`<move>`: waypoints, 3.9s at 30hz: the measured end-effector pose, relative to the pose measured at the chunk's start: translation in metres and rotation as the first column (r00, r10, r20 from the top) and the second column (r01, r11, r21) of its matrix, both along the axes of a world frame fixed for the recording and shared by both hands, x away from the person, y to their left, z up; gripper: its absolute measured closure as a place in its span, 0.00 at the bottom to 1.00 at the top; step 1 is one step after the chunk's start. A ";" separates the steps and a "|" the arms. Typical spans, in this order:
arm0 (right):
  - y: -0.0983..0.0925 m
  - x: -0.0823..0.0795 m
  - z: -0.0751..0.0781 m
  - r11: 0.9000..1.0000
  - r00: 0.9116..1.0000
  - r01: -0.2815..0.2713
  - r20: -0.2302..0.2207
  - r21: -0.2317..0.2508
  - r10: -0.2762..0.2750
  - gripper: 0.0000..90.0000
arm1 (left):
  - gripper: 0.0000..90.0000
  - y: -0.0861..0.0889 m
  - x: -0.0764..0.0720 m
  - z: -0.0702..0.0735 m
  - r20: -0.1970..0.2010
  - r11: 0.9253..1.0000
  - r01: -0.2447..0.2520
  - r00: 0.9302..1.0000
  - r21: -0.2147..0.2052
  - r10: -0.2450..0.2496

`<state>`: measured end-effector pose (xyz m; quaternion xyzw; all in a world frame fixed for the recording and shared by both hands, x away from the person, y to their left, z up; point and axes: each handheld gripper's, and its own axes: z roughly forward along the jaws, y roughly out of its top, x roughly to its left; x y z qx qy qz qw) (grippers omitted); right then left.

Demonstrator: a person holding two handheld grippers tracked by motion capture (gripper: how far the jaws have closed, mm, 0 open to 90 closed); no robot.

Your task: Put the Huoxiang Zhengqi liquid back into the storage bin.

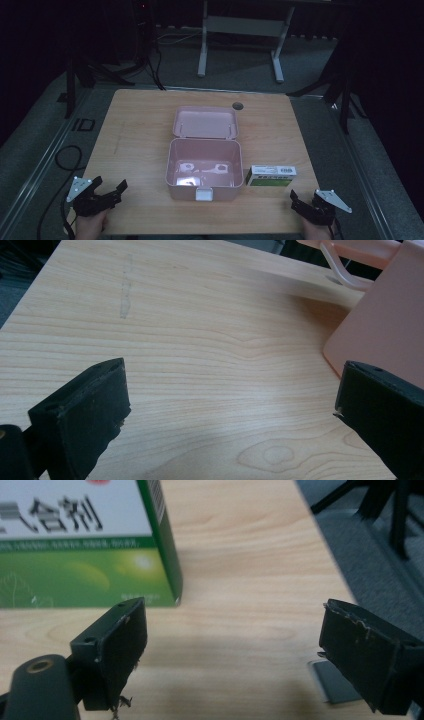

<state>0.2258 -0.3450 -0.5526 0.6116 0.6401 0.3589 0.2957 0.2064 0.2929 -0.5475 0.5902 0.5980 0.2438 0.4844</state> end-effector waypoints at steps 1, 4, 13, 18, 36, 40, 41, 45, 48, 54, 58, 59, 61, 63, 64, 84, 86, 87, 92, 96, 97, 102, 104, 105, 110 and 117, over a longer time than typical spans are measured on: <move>0.000 0.000 0.000 1.000 1.000 0.000 0.000 0.000 0.000 0.13 | 0.01 0.000 0.000 0.000 0.000 1.000 0.000 1.000 0.000 0.000; 0.003 0.002 0.000 1.000 0.999 -0.023 -0.046 0.003 0.023 0.13 | 0.01 0.000 0.000 0.000 0.000 1.000 0.001 1.000 -0.003 -0.001; 0.002 0.011 0.013 0.994 0.981 -0.109 -0.165 -0.010 0.106 0.13 | 0.01 0.001 -0.001 0.000 -0.003 1.000 -0.004 1.000 -0.014 0.004; -0.004 0.021 0.025 0.972 0.950 -0.223 -0.239 -0.076 0.199 0.14 | 0.01 0.001 0.000 0.000 -0.002 1.000 0.003 1.000 -0.014 -0.003; 0.008 0.064 0.067 0.500 0.506 -0.840 -0.640 -0.211 0.579 0.15 | 0.01 -0.001 0.001 -0.002 -0.017 1.000 0.009 1.000 -0.024 -0.009; 0.012 0.065 0.067 0.360 0.385 -0.912 -0.714 -0.197 0.585 0.15 | 0.01 -0.001 0.001 -0.002 -0.017 1.000 0.011 1.000 -0.026 -0.011; 0.013 0.064 0.066 0.325 0.351 -0.928 -0.730 -0.185 0.586 0.15 | 0.01 -0.001 0.002 -0.002 -0.017 1.000 0.012 1.000 -0.026 -0.013; 0.021 0.063 0.068 0.276 0.297 -0.948 -0.755 -0.160 0.585 0.15 | 0.01 -0.001 0.001 -0.001 -0.009 1.000 0.013 1.000 -0.027 -0.014; 0.029 0.061 0.073 0.260 0.280 -0.954 -0.752 -0.149 0.597 0.16 | 0.01 0.000 0.000 -0.001 -0.012 1.000 0.011 1.000 -0.027 -0.012; 0.043 0.054 0.080 0.203 0.202 -0.975 -0.756 -0.094 0.623 0.24 | 0.01 -0.001 0.002 -0.001 -0.014 0.999 0.011 1.000 -0.030 -0.011; 0.054 0.051 0.087 0.167 0.164 -0.983 -0.742 -0.072 0.650 0.25 | 0.01 -0.001 0.001 -0.001 -0.013 0.999 0.015 1.000 -0.028 -0.015; 0.057 0.051 0.088 0.158 0.157 -0.985 -0.741 -0.069 0.653 0.25 | 0.01 -0.001 0.001 -0.001 -0.012 0.999 0.013 1.000 -0.033 -0.013; 0.064 0.050 0.091 0.134 0.138 -0.989 -0.743 -0.066 0.655 0.25 | 0.01 0.001 0.001 -0.001 -0.011 0.999 0.011 1.000 -0.049 -0.012; 0.073 0.049 0.094 0.107 0.121 -0.992 -0.747 -0.066 0.654 0.24 | 0.01 0.002 0.001 -0.001 -0.012 0.998 0.005 1.000 -0.065 -0.006; 0.079 0.050 0.097 0.091 0.109 -0.994 -0.746 -0.065 0.657 0.24 | 0.01 0.003 0.001 -0.001 -0.013 0.998 0.004 1.000 -0.067 -0.005; 0.131 0.094 0.147 0.011 0.158 -0.981 -0.766 -0.192 0.623 0.14 | 0.01 0.006 0.001 -0.001 -0.011 0.997 0.000 1.000 -0.075 -0.001; 0.130 0.100 0.147 0.022 0.165 -0.981 -0.761 -0.195 0.628 0.14 | 0.01 0.006 0.001 -0.001 -0.012 0.997 0.000 1.000 -0.075 -0.001; 0.130 0.104 0.146 0.022 0.165 -0.981 -0.762 -0.194 0.626 0.14 | 0.01 0.006 0.001 -0.001 -0.012 0.997 0.001 1.000 -0.075 -0.001; 0.130 0.118 0.138 0.019 0.153 -0.984 -0.774 -0.179 0.614 0.15 | 0.01 0.005 0.001 -0.001 -0.013 0.997 0.003 1.000 -0.073 -0.004; 0.130 0.128 0.129 0.002 0.129 -0.987 -0.791 -0.159 0.599 0.18 | 0.01 0.005 0.001 -0.001 -0.016 0.997 0.004 1.000 -0.072 -0.005; 0.129 0.130 0.126 0.001 0.127 -0.988 -0.796 -0.157 0.592 0.19 | 0.01 0.005 0.001 -0.001 -0.016 0.997 0.004 1.000 -0.072 -0.005; 0.129 0.139 0.116 -0.003 0.114 -0.990 -0.806 -0.142 0.580 0.27 | 0.01 0.005 0.001 -0.001 -0.014 0.997 0.005 1.000 -0.072 -0.006; 0.129 0.140 0.113 -0.011 0.110 -0.990 -0.815 -0.141 0.569 0.29 | 0.01 0.005 0.001 -0.001 -0.014 0.997 0.005 1.000 -0.072 -0.006; 0.129 0.141 0.112 -0.013 0.106 -0.990 -0.820 -0.138 0.563 0.31 | 0.01 0.005 0.001 -0.001 -0.014 0.997 0.006 1.000 -0.071 -0.007; 0.129 0.145 0.105 -0.017 0.095 -0.992 -0.830 -0.124 0.550 0.42 | 0.01 0.005 0.001 -0.001 -0.014 0.998 0.008 1.000 -0.070 -0.009; 0.131 0.147 0.099 -0.022 0.080 -0.994 -0.845 -0.108 0.529 0.59 | 0.01 0.005 0.001 -0.001 -0.014 0.998 0.010 1.000 -0.068 -0.011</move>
